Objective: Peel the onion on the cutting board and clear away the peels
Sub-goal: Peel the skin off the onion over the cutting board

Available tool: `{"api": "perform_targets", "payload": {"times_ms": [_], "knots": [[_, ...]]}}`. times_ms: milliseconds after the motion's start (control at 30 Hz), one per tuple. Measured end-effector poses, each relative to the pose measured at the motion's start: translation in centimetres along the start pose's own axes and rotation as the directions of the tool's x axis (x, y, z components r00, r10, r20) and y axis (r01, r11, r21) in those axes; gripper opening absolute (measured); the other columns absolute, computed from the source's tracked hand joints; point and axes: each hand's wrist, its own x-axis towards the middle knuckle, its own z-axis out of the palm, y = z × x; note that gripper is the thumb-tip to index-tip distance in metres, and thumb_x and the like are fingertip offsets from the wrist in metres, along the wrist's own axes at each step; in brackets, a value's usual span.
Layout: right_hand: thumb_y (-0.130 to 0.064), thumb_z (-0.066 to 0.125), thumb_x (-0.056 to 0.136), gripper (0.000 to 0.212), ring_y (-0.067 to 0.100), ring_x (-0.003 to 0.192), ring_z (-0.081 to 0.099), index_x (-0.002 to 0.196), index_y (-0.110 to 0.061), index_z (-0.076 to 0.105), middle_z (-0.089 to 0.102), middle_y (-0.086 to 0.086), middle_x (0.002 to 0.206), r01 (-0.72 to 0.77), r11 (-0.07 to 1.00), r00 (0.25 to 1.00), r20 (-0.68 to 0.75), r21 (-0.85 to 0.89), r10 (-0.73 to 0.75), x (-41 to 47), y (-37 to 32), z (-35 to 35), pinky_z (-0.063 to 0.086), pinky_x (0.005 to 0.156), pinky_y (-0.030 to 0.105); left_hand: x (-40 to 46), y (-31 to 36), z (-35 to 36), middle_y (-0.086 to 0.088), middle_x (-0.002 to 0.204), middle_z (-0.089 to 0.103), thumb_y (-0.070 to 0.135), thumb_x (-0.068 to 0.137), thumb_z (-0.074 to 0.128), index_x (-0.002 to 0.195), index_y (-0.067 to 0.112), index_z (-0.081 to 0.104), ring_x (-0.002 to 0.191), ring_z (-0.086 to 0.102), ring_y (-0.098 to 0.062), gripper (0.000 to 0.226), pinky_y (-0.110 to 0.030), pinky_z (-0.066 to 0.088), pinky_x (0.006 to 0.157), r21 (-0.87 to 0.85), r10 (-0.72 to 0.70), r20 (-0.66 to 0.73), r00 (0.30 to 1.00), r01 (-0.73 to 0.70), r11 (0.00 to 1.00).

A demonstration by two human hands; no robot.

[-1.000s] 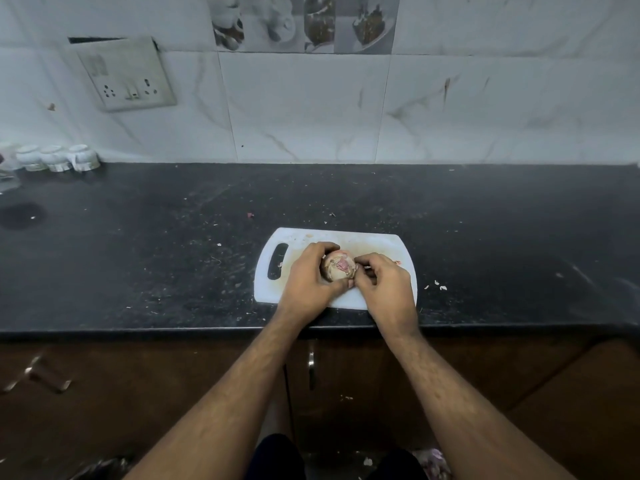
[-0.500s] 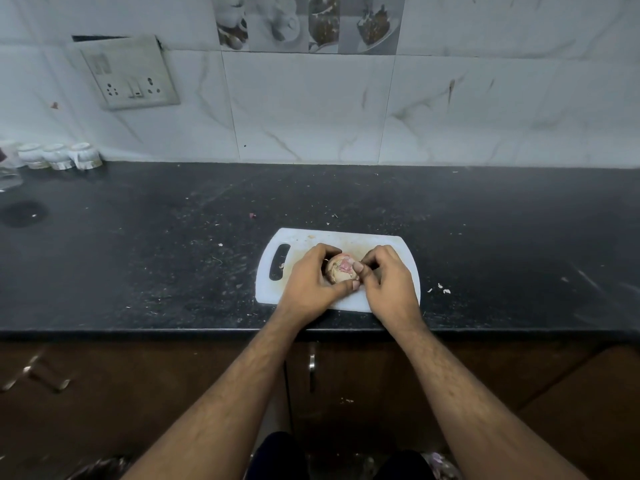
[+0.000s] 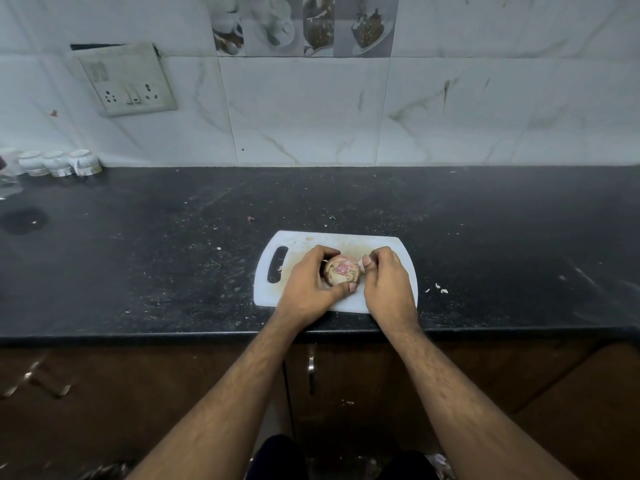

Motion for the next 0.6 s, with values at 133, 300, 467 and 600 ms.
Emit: {"api": "perform_targets", "payload": {"times_ms": [133,300,467,600], "knots": [[-0.031,0.050,0.105,0.013,0.012,0.091,0.062,0.110,-0.021,0.057,0.064,-0.013,0.098,0.024,0.993,1.000,-0.012,0.119,-0.023,-0.18,0.23,-0.06,0.049,0.078,0.033,-0.04,0.05,-0.06,0.008,0.121,0.067,0.027,0.081,0.088,0.131,0.018,0.058,0.110,0.062,-0.002,0.059,-0.004,0.044,0.088,-0.008,0.006,-0.016,1.000,-0.006,1.000],[-0.038,0.067,0.096,0.019,-0.002,0.085,0.060,0.107,-0.024,0.063,0.062,-0.012,0.102,0.063,0.991,0.995,0.071,0.118,-0.072,0.12,0.26,-0.04,0.046,0.072,0.019,-0.04,-0.01,-0.03,0.009,0.122,0.067,0.027,0.082,0.087,0.133,0.018,0.058,0.112,0.063,0.000,0.059,-0.012,0.048,0.095,-0.009,0.013,-0.004,1.000,-0.013,1.000],[-0.029,0.064,0.098,0.014,0.010,0.081,0.061,0.091,-0.018,0.060,0.064,-0.008,0.088,0.045,0.993,0.998,0.030,0.111,-0.049,0.27,0.69,0.16,0.049,0.071,0.030,-0.02,-0.11,0.03,0.009,0.117,0.066,0.024,0.081,0.088,0.128,0.020,0.056,0.109,0.063,-0.001,0.057,-0.013,0.049,0.093,0.001,0.004,0.022,1.000,-0.004,1.000],[-0.025,0.058,0.101,0.011,0.016,0.085,0.060,0.093,-0.018,0.057,0.064,-0.006,0.089,0.012,0.998,1.000,0.005,0.069,-0.012,0.20,0.59,0.22,0.048,0.072,0.033,0.02,-0.05,0.16,0.007,0.115,0.065,0.020,0.080,0.088,0.123,0.018,0.054,0.108,0.063,-0.001,0.055,-0.012,0.050,0.091,-0.001,-0.006,0.028,1.000,0.006,1.000]]}}
